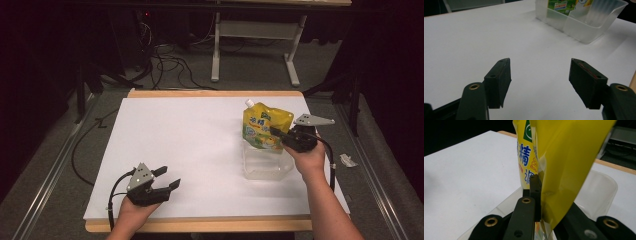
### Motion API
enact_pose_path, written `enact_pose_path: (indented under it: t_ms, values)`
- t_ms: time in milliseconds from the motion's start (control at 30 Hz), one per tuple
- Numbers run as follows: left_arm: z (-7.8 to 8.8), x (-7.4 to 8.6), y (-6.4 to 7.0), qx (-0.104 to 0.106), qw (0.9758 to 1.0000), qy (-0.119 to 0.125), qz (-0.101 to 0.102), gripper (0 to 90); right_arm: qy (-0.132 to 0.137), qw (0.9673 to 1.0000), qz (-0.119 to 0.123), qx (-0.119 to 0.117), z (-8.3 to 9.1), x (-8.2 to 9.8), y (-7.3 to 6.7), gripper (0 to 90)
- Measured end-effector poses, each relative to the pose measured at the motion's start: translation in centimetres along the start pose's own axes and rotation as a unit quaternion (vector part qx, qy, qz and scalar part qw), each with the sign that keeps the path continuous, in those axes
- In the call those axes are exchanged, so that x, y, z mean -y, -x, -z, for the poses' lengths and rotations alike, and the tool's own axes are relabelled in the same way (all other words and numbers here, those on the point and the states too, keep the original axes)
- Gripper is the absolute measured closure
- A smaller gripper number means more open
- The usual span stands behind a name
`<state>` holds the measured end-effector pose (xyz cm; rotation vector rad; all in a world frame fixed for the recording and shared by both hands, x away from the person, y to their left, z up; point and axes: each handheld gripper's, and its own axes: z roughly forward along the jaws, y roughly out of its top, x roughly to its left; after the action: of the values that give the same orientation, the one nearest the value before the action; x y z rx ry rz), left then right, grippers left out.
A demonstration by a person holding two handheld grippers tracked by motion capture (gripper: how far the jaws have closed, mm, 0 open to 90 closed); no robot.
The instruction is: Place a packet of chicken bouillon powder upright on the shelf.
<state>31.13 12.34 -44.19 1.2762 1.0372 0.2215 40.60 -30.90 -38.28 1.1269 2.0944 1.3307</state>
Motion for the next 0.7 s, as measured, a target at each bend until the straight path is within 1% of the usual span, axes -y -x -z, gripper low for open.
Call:
enact_pose_path:
  t_ms: [33,67,200,333,433,533,700]
  values:
    - [0.0,0.0,0.0,0.0,1.0,0.0,0.001,34.5,0.004,1.0,0.001,0.001,0.0,0.2,0.1,90.0]
    - [0.0,0.0,0.0,0.0,1.0,0.0,0.001,34.5,0.005,1.0,-0.008,0.0,0.0,0.4,0.2,90.0]
    - [0.0,0.0,0.0,0.0,1.0,0.0,0.001,34.6,0.013,0.9995,-0.029,-0.006,0.2,1.4,0.8,90.0]
    - [-0.1,0.1,0.0,0.001,1.0,-0.001,0.003,34.5,0.009,0.9995,-0.031,-0.003,0.2,1.9,1.0,90.0]
    - [-0.2,0.1,0.1,0.001,1.0,-0.002,0.003,34.5,0.011,0.9992,-0.037,-0.004,0.3,2.2,1.2,89.6]
    - [-0.2,0.1,0.0,0.001,1.0,-0.003,0.001,34.5,0.012,0.9994,-0.032,-0.002,0.4,2.3,1.1,88.5]
    - [-0.2,0.1,0.1,0.001,1.0,-0.002,0.002,34.5,0.01,0.9995,-0.031,0.003,0.4,2.2,1.0,86.2]
